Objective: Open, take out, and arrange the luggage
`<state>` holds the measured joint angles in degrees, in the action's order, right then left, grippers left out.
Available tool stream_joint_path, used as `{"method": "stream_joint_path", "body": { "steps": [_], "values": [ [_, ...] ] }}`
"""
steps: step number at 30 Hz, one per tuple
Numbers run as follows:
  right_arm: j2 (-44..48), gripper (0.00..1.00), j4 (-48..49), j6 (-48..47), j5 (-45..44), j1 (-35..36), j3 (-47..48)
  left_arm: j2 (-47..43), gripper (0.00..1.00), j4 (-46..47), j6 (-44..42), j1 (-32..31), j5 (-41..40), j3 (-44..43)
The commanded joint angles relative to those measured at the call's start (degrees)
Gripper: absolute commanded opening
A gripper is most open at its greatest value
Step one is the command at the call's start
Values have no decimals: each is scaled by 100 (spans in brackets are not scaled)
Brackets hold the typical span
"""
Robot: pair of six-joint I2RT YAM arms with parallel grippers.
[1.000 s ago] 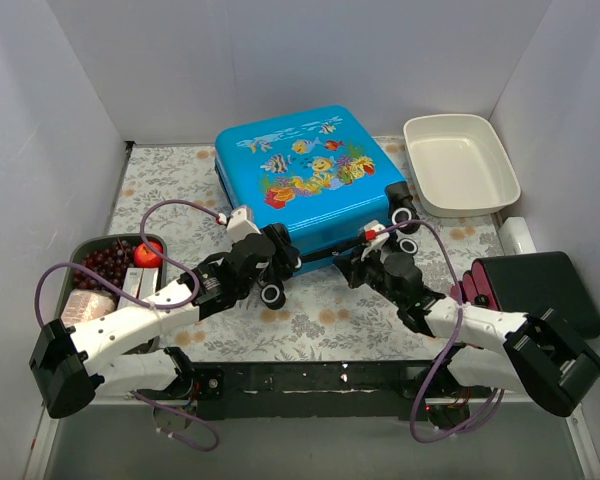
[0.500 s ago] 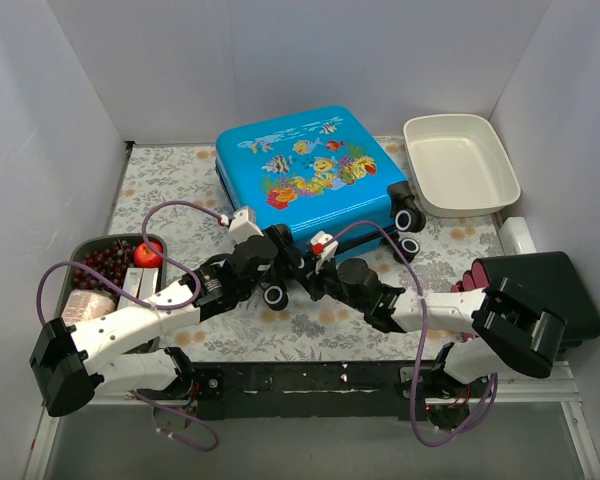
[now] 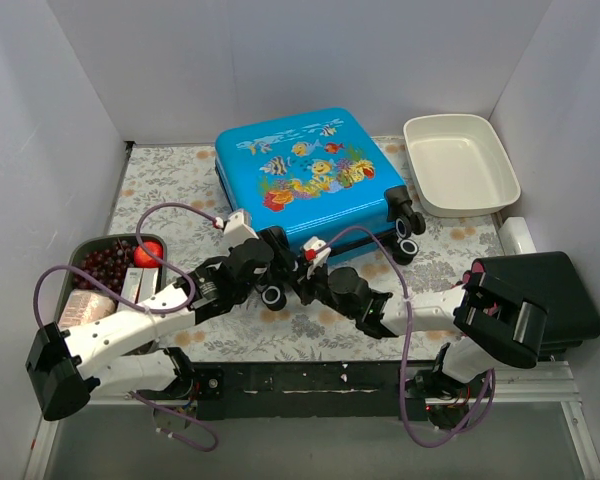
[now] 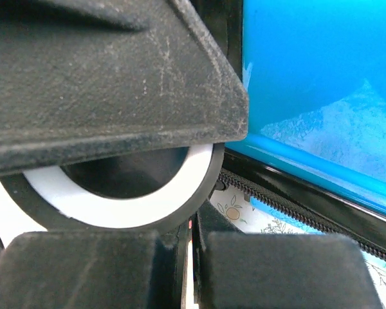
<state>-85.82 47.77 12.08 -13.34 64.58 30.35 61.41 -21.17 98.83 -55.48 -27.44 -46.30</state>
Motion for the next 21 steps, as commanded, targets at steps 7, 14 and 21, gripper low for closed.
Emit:
{"method": "stream_joint_path", "body": {
  "steps": [7,14,21],
  "values": [
    [259,1,2557,-1039,771,336,-547,-315,0,298,558,-323,810,-755],
    [-189,1,3949,-2181,1431,459,-785,38,0,-484,1472,-323,223,-1153],
    [-373,1,3591,-3790,1115,933,-636,143,0,-633,2087,-323,265,-1258]
  ]
}}
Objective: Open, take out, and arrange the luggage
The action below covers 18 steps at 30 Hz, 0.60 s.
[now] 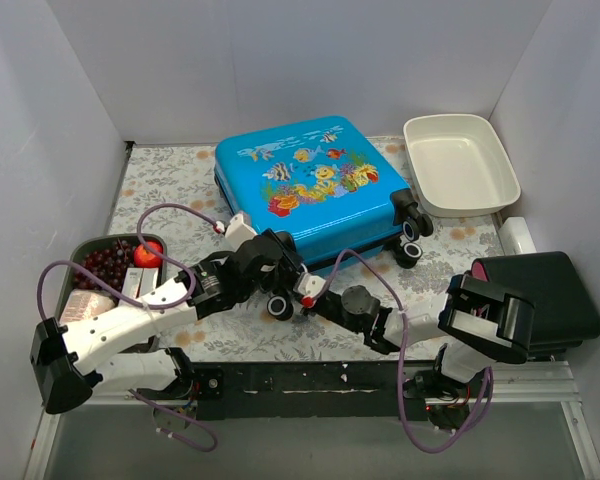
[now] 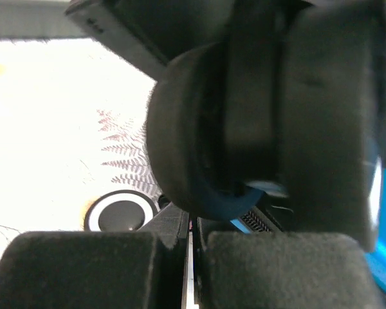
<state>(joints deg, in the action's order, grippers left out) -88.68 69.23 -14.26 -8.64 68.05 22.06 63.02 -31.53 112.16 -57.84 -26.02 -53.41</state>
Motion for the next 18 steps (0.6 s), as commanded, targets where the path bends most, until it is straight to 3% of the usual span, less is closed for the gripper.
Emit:
{"method": "stream_joint_path", "body": {
  "steps": [1,8,18],
  "values": [
    [-140,1,1461,-1567,575,734,271,25,0,376,842,-87,150,-565],
    [-509,1,1366,-2721,100,1184,579,263,0,-64,1194,-87,36,-952],
    [-1300,1,-155,-4312,-137,1650,1677,649,0,-213,1221,-87,527,-1172]
  ]
}}
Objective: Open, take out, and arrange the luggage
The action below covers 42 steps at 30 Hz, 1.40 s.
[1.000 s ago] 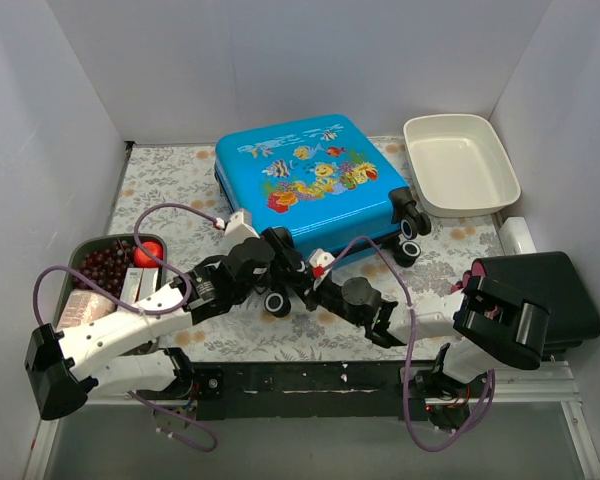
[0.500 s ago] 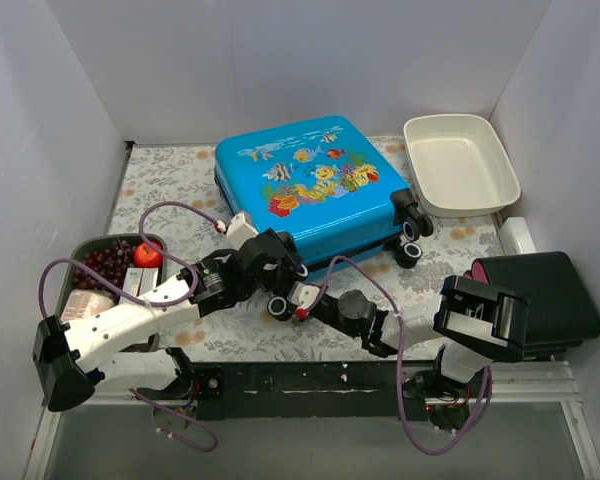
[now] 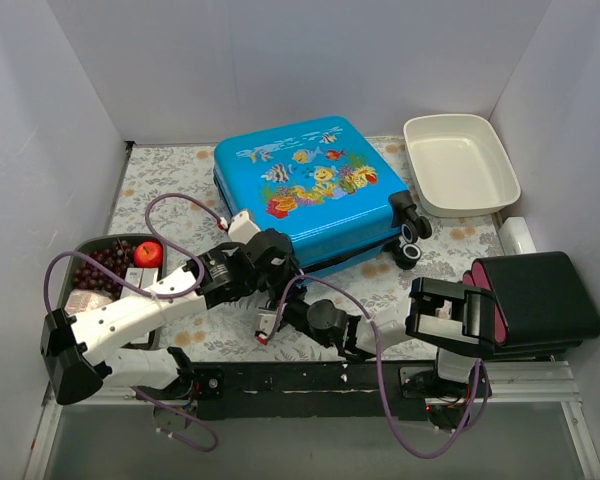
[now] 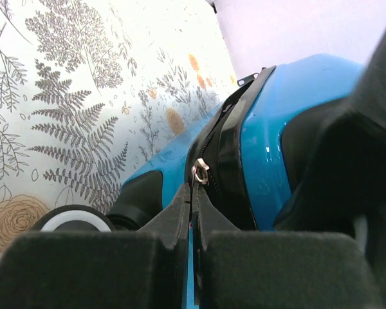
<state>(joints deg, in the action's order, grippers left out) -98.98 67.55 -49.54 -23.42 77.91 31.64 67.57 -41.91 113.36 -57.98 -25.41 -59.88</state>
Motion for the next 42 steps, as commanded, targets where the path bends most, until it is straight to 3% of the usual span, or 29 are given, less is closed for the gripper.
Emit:
{"method": "stream_joint_path", "body": {
  "steps": [1,15,23,31,42],
  "values": [
    [-349,1,-40,-898,1314,699,799,256,0,799,1118,-74,536,-560],
    [-2037,1,-260,-1997,-944,708,2460,590,0,368,1865,-152,932,-797],
    [-3116,1,801,-3420,-2366,778,3392,591,0,333,2164,-293,696,-815],
    [-3716,1,839,-3844,-2466,717,4420,661,0,377,2374,-557,669,-824],
    [-3901,1,101,-3537,-2062,155,5326,740,0,341,2507,-926,458,-877]
  ]
}}
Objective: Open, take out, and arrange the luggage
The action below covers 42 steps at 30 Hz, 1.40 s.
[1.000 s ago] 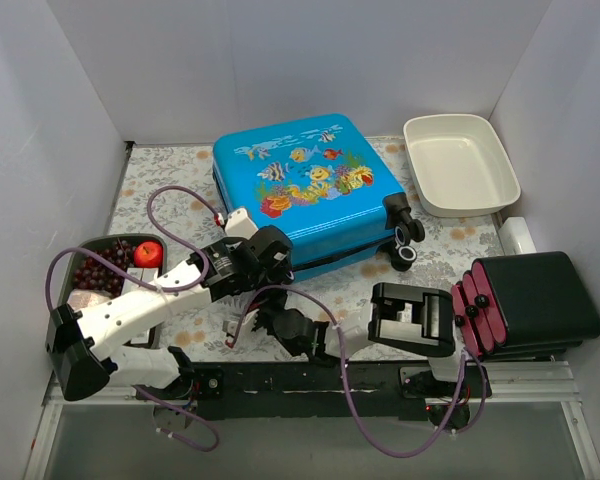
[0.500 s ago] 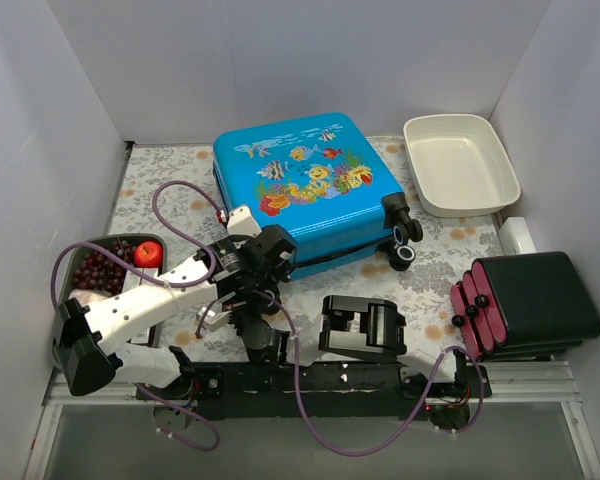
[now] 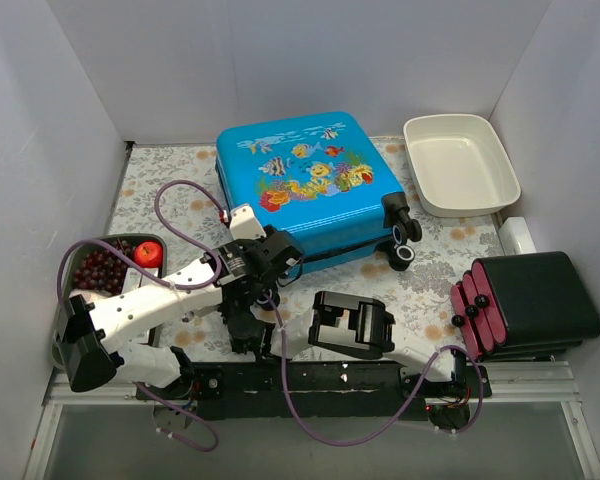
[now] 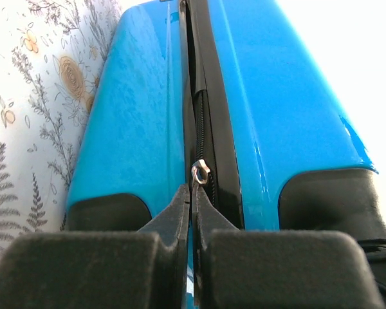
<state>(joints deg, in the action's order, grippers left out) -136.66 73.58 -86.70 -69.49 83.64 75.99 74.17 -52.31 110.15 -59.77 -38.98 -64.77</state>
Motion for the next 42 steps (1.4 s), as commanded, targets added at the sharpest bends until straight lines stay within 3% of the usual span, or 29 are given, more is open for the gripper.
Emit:
{"method": "stream_joint_path", "body": {
  "steps": [1,6,11,17,28,32,42],
  "values": [
    [-211,1,-529,171,2590,-444,970,89,0,1382,2837,-764,1798,-387],
    [-413,1,-609,180,2766,-559,1461,97,0,1338,3135,-843,1815,-282],
    [-949,1,-319,-417,2442,-568,2182,247,0,1311,3294,-940,1780,-343],
    [-1574,1,849,-1341,1773,-471,2623,326,0,1145,3154,-949,1455,-808],
    [-2101,1,659,-999,2062,-761,3941,423,0,1215,3013,-1046,1481,-1037],
    [-2049,1,403,-753,2326,-963,3915,510,0,1171,3065,-1159,1420,-1090],
    [-2479,1,885,-330,2854,-1341,4495,458,0,1048,3232,-1309,1183,-967]
  ]
}}
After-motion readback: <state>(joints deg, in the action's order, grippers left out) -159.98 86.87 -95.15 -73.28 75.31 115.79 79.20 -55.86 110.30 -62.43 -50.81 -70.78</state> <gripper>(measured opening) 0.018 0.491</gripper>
